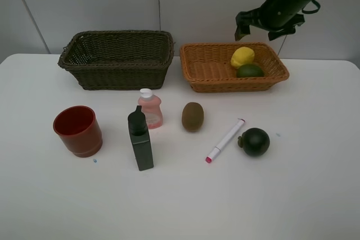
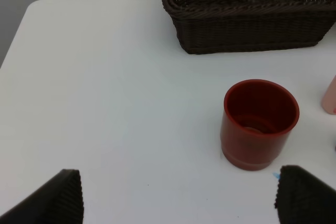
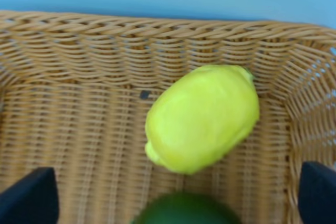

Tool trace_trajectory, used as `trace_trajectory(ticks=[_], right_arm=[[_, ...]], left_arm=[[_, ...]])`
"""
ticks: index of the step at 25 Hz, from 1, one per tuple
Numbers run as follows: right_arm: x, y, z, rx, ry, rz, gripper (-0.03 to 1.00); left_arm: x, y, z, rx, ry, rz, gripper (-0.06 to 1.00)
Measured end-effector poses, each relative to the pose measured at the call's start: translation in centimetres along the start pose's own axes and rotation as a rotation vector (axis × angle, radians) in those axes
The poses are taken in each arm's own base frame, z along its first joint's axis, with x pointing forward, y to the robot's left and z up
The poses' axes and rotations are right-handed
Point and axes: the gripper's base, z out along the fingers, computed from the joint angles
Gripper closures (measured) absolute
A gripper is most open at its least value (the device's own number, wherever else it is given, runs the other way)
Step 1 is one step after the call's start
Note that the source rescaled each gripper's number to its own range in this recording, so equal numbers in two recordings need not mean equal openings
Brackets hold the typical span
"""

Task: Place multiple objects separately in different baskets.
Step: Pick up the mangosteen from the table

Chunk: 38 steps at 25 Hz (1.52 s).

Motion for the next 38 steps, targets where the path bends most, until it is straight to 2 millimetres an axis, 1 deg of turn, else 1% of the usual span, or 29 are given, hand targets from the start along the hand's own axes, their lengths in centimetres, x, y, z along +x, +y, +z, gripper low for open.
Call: trace_trajectory(ticks=[2,5,9,10,13,15,16,17,18,21,23,27,28,33,38], right_arm=[[0.0,0.0,-1.9,-0.002,0.034,-0.001,-0.03],[0.4,0.1,-4.1,-0.005,0.102,-0.002,-0.03],[1.4,0.2,-6.3,-0.011,0.230,-0.002,-0.03],[1.4,0.2,-6.3,-0.011,0.230,-0.002,-0.03],[2.4,0.6,-7.5,-0.018,0.340,-0.013,-0.03],[2.4,1.2,-8.0,-0.022,0.351,-0.013,-0.03],[2.5,1.6,-8.2,-0.024,0.350,-0.014,-0.03],[3.0,2.5,-8.5,-0.030,0.361,-0.014,-0.03],[3.4,3.0,-8.7,-0.033,0.369,-0.012,-0.03],[5.6,4.1,-8.9,-0.038,0.418,-0.002,-0.03],[7.0,4.5,-9.1,-0.038,0.416,0.004,-0.03],[10.1,5.2,-8.6,-0.043,0.413,0.006,-0.03],[10.1,5.2,-8.6,-0.043,0.413,0.006,-0.03],[13.5,5.4,-6.9,-0.061,0.460,0.035,-0.03],[16.2,5.4,-5.4,-0.071,0.464,0.061,-0.03]], left_arm=[[0.0,0.0,0.0,0.000,0.000,0.000,0.00],[0.0,0.0,0.0,0.000,0.000,0.000,0.00],[0.0,0.0,0.0,0.000,0.000,0.000,0.00],[0.0,0.0,0.0,0.000,0.000,0.000,0.00],[0.0,0.0,0.0,0.000,0.000,0.000,0.00],[0.0,0.0,0.0,0.000,0.000,0.000,0.00],[0.0,0.0,0.0,0.000,0.000,0.000,0.00],[0.0,0.0,0.0,0.000,0.000,0.000,0.00],[0.0,0.0,0.0,0.000,0.000,0.000,0.00],[0.0,0.0,0.0,0.000,0.000,0.000,0.00],[0.0,0.0,0.0,0.000,0.000,0.000,0.00],[0.0,0.0,0.0,0.000,0.000,0.000,0.00],[0.0,0.0,0.0,0.000,0.000,0.000,0.00],[0.0,0.0,0.0,0.000,0.000,0.001,0.00],[0.0,0.0,0.0,0.000,0.000,0.001,0.00]])
